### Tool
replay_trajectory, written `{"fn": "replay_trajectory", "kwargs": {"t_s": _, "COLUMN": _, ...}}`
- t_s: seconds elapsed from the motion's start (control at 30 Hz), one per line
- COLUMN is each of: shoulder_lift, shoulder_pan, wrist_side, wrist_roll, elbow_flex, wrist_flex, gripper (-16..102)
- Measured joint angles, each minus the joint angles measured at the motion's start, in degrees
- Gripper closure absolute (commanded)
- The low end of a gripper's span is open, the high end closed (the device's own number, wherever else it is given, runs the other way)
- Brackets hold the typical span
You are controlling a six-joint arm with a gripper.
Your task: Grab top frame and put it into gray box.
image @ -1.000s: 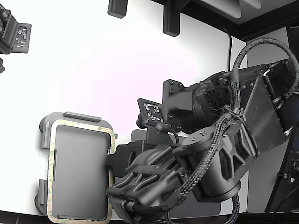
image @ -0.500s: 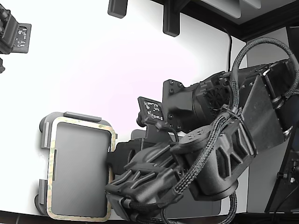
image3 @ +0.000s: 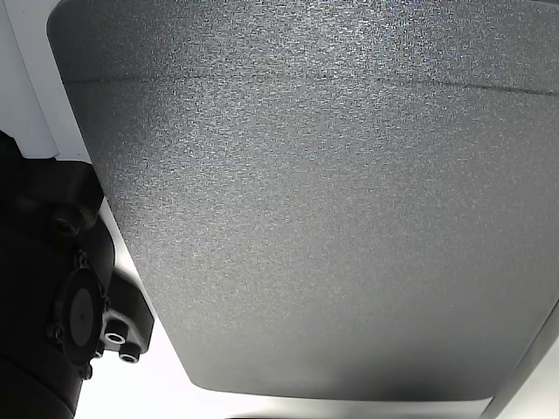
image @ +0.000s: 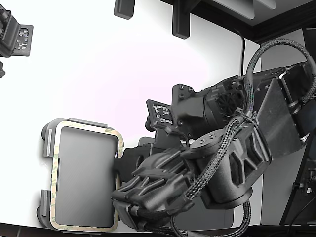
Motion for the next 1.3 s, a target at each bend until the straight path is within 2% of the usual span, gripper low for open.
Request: {"fn": "replay_trajectory", "kwargs": {"t_s": 1.3, "shoulder_lift": -1.8, "shoulder_pan": -0.7, "wrist_side": -0.4, "wrist_roll": -1.0, "elbow_flex": -0.3, "wrist_flex": 0.0, "gripper": 99}}
